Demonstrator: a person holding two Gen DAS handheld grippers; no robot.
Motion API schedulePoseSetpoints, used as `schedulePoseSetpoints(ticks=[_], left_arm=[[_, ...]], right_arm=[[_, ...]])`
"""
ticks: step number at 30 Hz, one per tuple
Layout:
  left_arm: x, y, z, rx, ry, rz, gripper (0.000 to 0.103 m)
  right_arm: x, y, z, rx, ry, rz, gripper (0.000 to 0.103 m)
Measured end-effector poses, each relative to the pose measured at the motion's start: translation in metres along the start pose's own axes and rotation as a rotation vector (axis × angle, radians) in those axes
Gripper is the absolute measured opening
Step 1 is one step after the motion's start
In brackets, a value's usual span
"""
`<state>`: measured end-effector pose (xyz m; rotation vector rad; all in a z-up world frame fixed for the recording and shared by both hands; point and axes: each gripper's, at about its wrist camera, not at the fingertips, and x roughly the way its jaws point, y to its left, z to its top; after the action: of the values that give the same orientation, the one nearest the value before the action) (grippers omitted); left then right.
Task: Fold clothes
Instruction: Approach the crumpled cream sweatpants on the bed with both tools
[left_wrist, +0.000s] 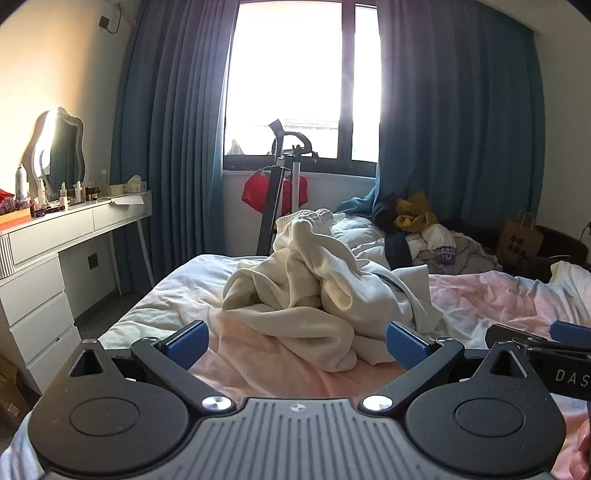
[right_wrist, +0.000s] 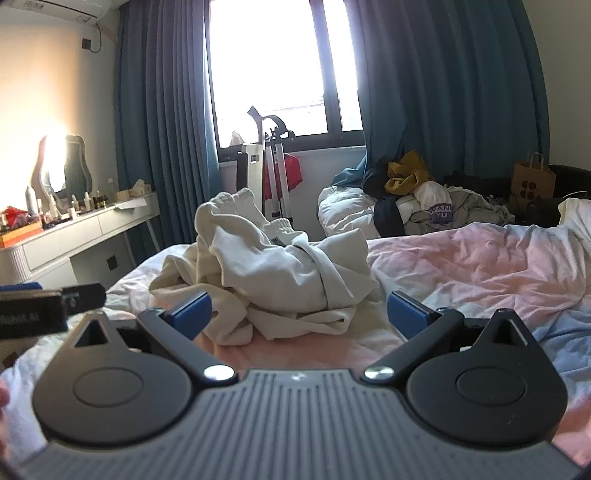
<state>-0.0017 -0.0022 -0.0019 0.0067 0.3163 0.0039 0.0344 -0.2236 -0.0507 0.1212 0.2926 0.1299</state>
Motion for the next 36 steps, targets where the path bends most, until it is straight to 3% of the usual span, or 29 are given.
schedulePoseSetpoints(ticks=[12,25,36], left_arm=[[0.025,0.006,-0.011,-0.046,0.050,-0.024,0.103],[0.037,0.001,-0.020,-0.063,0.027,-0.042,0.103],[0.044,0.005,-0.021,-0.079,0.062,0.001,0.103]], right_arm=[[0.007,0.000,-0.007,-0.021,-0.010,0.001,0.103],[0.010,-0.006,-0.009,-0.006,-0.008,0.012,0.103],[0.008,-0.021,-0.008,0.020,-0.015,0.021,0.103]])
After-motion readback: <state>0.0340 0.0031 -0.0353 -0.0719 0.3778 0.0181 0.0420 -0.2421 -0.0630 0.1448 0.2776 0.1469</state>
